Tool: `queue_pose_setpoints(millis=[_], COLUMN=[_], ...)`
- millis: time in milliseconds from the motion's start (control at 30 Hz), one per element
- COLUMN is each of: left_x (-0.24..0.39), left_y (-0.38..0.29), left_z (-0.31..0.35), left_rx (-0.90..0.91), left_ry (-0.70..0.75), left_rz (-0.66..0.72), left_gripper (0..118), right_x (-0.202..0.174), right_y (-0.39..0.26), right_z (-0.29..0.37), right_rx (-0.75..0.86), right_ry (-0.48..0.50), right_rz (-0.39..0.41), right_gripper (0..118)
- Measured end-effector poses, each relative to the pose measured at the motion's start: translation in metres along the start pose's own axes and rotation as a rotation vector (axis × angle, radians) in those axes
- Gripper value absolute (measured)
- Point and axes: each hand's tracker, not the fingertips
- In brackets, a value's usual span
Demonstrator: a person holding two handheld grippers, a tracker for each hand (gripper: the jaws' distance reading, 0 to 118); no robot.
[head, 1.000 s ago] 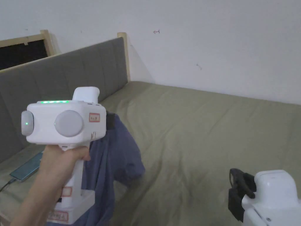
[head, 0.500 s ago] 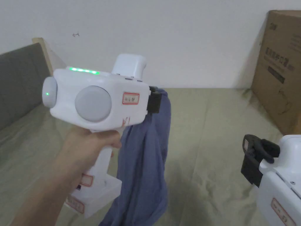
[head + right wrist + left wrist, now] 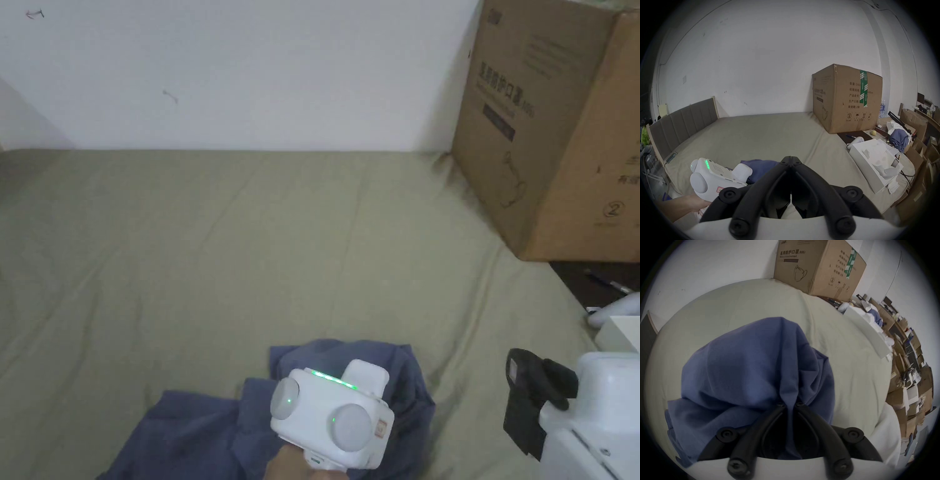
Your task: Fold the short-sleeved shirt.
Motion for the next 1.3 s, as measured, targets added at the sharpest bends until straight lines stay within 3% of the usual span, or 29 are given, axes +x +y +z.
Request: queue_pose_setpoints(millis=[133, 267, 300, 500, 533, 633, 667, 733, 767, 833, 967, 1167, 1200, 1233, 1267, 1300], left_x=[-0.012, -0.016, -0.019, -0.057, -0.066, -0.101, -0.114, -0.137, -0.147, -0.168, -0.204, -0.222, -0.224, -0.225, -0.226, -0.225], left_y=[0.005, 0.007, 0.005, -0.011, -0.019, -0.048, -0.06, -0.083, -0.093, -0.111, -0.132, -0.125, -0.122, -0.117, -0.112, -0.103], left_z=[0.007, 0.038, 0.048, 0.128, 0.141, 0.181, 0.193, 0.209, 0.217, 0.223, 0.223, 0.192, 0.186, 0.18, 0.172, 0.168], left_rx=[0.018, 0.067, 0.096, 0.194, 0.207, 0.231, 0.233, 0.235, 0.222, 0.202, 0.198, 0.169, 0.167, 0.16, 0.145, 0.134], left_ry=[-0.034, -0.038, -0.046, 0.055, 0.072, 0.137, 0.183, 0.271, 0.344, 0.415, 0.354, 0.332, 0.319, 0.317, 0.313, 0.313], left_rz=[0.047, 0.049, 0.055, 0.103, 0.106, 0.158, 0.19, 0.182, 0.187, 0.231, 0.363, 0.362, 0.371, 0.377, 0.374, 0.367], left_gripper=[8, 105, 113, 111, 102, 30, 17, 10, 0, 0, 0, 3, 14, 36, 74, 97], right_x=[0.002, -0.006, -0.009, -0.03, -0.033, -0.045, -0.049, -0.056, -0.06, -0.067, -0.082, -0.101, -0.104, -0.105, -0.106, -0.107], right_y=[-0.003, -0.003, -0.002, 0.002, 0.003, 0.005, 0.005, 0.005, 0.004, 0.003, -0.001, -0.008, -0.009, -0.011, -0.012, -0.014], right_z=[-0.007, -0.012, -0.012, -0.01, -0.009, -0.008, -0.008, -0.009, -0.01, -0.013, -0.023, -0.04, -0.043, -0.046, -0.049, -0.052], right_rx=[-0.02, -0.029, -0.031, -0.019, -0.015, -0.01, -0.009, -0.01, -0.011, -0.02, -0.043, -0.089, -0.096, -0.103, -0.112, -0.121], right_ry=[0.007, 0.028, 0.035, 0.089, 0.1, 0.133, 0.142, 0.157, 0.167, 0.183, 0.213, 0.242, 0.244, 0.245, 0.247, 0.247], right_rz=[-0.02, -0.024, -0.019, 0.02, 0.023, 0.034, 0.038, 0.042, 0.043, 0.042, 0.046, 0.085, 0.094, 0.102, 0.11, 0.115], right_gripper=[0, 0, 0, 0, 0, 0, 0, 0, 0, 0, 0, 0, 0, 0, 0, 0])
